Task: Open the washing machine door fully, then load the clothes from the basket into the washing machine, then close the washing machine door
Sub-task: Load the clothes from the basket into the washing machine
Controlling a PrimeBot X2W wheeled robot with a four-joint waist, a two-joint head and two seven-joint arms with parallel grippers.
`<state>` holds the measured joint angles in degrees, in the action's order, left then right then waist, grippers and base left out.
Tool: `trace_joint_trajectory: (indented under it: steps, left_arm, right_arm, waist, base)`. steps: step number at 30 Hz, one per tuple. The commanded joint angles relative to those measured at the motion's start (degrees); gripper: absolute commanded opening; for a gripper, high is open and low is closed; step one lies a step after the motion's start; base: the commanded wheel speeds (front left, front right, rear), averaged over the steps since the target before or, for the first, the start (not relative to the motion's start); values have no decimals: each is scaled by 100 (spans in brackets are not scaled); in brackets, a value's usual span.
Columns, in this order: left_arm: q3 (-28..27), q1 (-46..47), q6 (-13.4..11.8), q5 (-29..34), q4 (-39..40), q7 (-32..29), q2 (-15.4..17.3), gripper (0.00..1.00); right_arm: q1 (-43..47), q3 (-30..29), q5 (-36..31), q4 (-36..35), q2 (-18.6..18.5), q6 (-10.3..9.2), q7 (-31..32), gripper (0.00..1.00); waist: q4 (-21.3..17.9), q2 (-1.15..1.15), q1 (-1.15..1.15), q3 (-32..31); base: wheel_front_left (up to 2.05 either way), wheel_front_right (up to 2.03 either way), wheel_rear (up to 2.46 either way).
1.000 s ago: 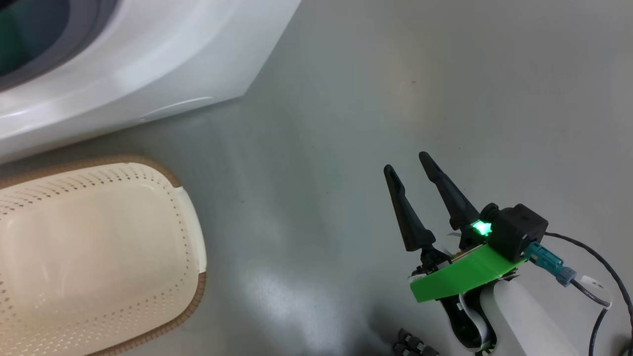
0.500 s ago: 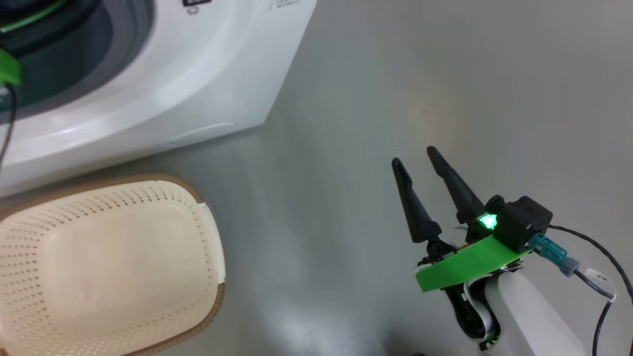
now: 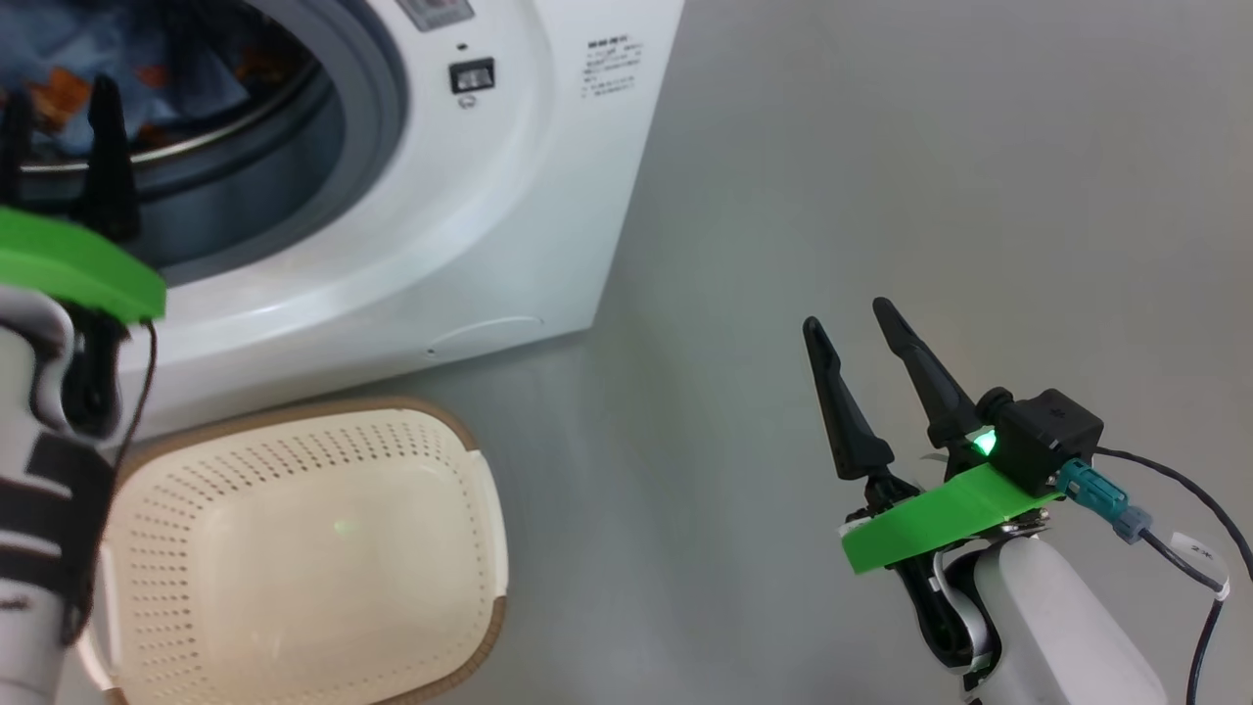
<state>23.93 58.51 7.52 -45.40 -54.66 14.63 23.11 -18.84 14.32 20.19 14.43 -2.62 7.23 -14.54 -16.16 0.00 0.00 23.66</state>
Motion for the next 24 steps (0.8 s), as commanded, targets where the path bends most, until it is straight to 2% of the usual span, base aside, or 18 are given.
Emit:
trace_joint_trajectory:
  steps: [1,16,24]
  left_arm:
    - [-217,-133,-4,53,215,35,238,100]
    - [-1334,-2517,-160,961,2051,36,-167,100]
    - [-1774,-3562,-290,1170,2861,37,-362,100]
  right_arm:
    - [-40,54,-67,-83,-26,25,-46,100]
    - [114,-143,-191,281,-26,25,-46,100]
    - [329,-258,-255,349,-26,25,-46,100]
  waist:
    - [272,0,0,-350]
    - [862,0,0,-1323]
    - [1077,0,0,-1675]
  base:
    - [0,0,0]
    - [0,0,0]
    - [0,0,0]
